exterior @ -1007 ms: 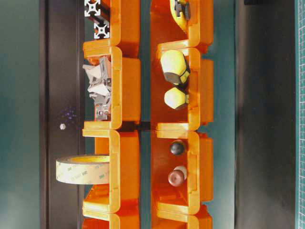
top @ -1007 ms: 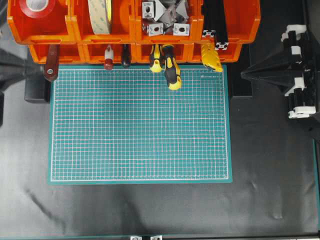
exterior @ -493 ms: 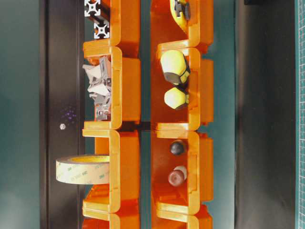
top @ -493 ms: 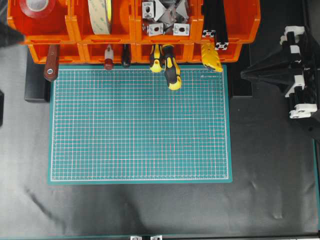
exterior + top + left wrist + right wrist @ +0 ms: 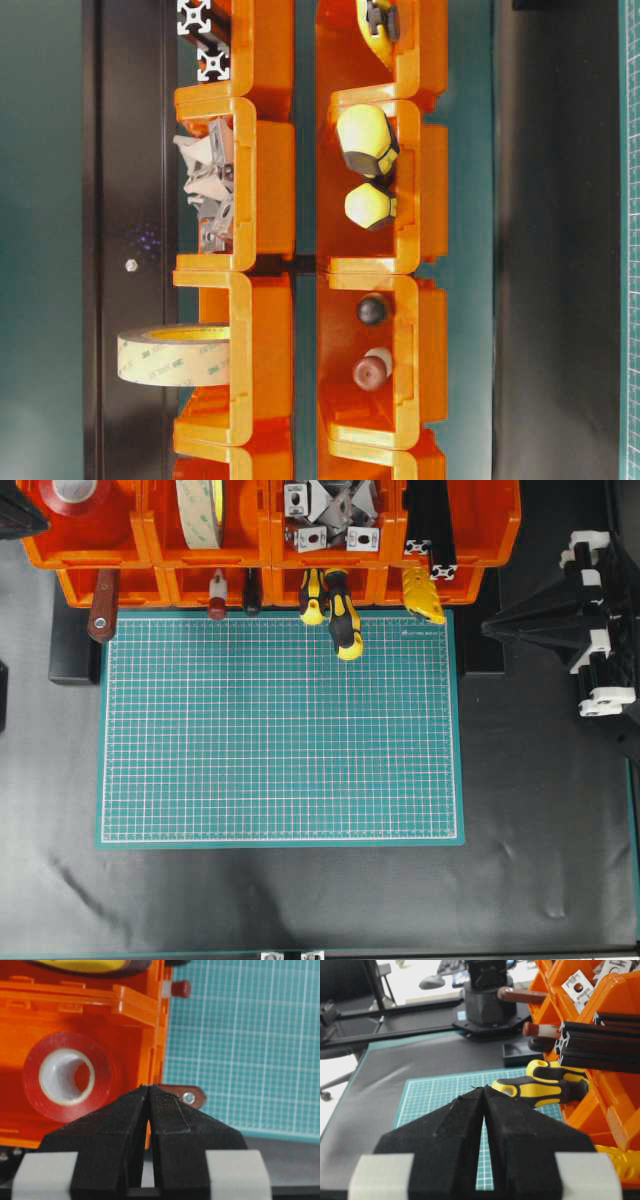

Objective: Pick vinyl tape from container rack with left arm.
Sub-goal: 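Move the left gripper up toward the red tape roll in the top-left bin, then close the left gripper on the red tape roll inside the bin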

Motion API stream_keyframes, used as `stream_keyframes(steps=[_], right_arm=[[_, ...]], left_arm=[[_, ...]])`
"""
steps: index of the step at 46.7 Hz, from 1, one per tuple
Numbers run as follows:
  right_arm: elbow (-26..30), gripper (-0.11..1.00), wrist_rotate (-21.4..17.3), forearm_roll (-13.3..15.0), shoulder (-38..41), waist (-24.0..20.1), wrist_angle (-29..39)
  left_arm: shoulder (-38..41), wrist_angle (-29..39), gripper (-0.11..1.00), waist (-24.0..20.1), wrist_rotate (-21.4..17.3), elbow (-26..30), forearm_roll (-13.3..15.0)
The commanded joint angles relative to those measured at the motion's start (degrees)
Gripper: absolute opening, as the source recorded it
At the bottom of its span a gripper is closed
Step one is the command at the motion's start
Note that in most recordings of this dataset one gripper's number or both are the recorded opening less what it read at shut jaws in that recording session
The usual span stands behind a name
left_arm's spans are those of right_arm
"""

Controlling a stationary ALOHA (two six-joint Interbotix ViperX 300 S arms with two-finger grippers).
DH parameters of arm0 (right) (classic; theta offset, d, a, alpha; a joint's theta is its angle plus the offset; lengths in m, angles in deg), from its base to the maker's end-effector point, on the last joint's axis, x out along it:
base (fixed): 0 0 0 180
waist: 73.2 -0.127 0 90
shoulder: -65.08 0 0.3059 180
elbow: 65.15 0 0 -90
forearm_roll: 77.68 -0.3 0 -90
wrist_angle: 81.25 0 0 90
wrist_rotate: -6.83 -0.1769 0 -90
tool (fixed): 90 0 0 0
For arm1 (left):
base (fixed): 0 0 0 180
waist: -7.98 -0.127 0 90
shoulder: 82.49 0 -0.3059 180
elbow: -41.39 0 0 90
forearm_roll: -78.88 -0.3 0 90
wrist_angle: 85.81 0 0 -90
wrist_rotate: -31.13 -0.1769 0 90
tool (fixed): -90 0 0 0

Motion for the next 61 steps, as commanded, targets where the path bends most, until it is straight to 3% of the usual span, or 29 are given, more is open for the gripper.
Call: stream_keyframes(steps=[1,9,18,21,37,61], right_arm=[[1.0,0.0,-0.1,-0.2,0.4,0.3,-1.1],[1.0,0.0,0.0,-0.2,0.1,0.5,-1.6],[1.1,0.0,-0.3,-0.2,0.1,0.5,-1.7],[1.0,0.0,-0.3,-0.2,0.0,0.5,-1.8],[1.0,0.0,-0.3,-0.2,0.0,0.5,-1.6],[1.0,0.0,-0.2,-0.2,-1.7,0.4,-1.5]], left_arm=[[1.8,1.3,0.02,-0.5,-1.0,3.8,-0.2],[4.9,3.5,0.17,-2.3,-2.2,5.7,-0.2],[7.9,6.4,0.66,-2.3,-5.5,8.3,-0.3],[8.9,7.7,0.77,-2.5,-5.9,8.5,-0.2],[10.5,10.1,0.74,-4.0,-5.9,8.1,-0.3],[10.8,6.4,0.73,-4.6,-5.7,4.5,-0.3]])
